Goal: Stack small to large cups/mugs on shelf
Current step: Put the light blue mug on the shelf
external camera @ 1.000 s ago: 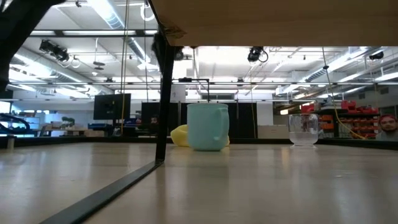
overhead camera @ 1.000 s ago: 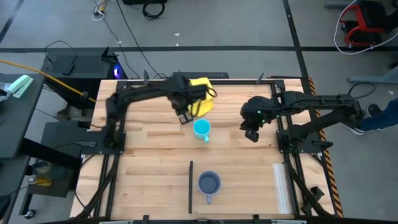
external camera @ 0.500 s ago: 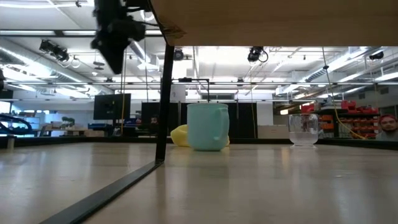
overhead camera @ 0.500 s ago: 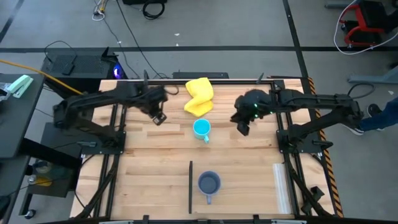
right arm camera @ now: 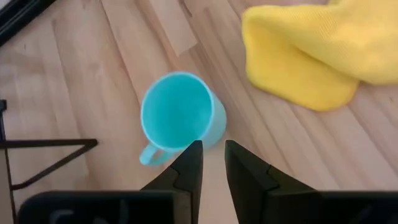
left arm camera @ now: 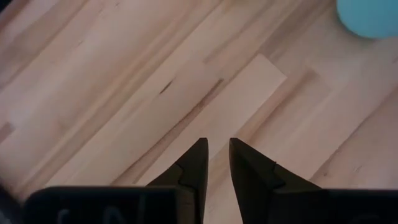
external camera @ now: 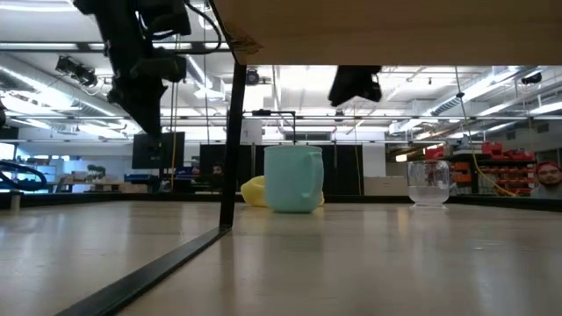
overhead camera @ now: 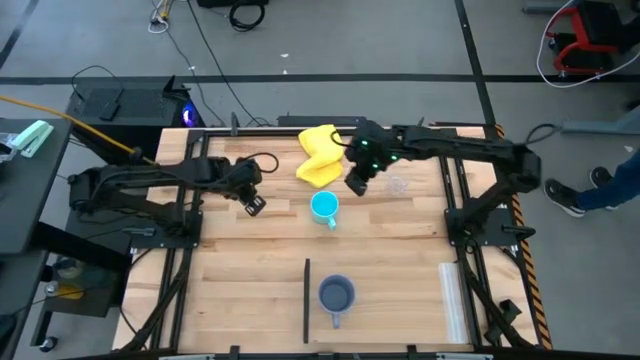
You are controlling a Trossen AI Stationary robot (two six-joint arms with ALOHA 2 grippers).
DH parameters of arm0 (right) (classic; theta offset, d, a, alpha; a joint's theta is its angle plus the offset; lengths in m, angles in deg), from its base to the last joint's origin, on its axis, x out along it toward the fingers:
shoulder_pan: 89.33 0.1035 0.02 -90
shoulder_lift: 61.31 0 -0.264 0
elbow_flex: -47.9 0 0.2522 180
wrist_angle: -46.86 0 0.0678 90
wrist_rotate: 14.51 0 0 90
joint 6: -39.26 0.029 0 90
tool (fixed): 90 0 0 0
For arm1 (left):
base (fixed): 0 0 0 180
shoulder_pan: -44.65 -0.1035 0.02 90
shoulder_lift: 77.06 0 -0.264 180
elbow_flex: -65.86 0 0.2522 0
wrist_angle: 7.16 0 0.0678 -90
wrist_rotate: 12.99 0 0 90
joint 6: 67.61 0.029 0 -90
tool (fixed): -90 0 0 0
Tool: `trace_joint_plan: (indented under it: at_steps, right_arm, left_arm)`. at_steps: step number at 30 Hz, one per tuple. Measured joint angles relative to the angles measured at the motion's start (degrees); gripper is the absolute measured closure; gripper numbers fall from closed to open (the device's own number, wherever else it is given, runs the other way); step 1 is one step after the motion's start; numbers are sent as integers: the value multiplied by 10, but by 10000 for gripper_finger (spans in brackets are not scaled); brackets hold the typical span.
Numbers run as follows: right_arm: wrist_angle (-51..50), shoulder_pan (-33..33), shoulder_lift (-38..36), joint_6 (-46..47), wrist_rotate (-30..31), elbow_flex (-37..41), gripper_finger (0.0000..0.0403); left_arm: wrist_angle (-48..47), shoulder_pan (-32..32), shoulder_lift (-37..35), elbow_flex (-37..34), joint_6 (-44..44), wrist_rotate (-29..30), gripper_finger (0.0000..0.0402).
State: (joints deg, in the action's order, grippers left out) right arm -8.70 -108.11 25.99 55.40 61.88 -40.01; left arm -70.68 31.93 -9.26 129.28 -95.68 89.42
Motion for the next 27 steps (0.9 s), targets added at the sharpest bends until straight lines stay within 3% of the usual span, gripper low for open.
trace_joint_plan:
  at_steps: [10,27]
  right_arm:
    - [-132,16,122,-11,44,-158,327]
    - [-158,43,177,-59,8,-169,327]
  left_arm:
    - [150,21,1,-95,8,-33,331]
    - [280,28,1,-117,73,-32,343]
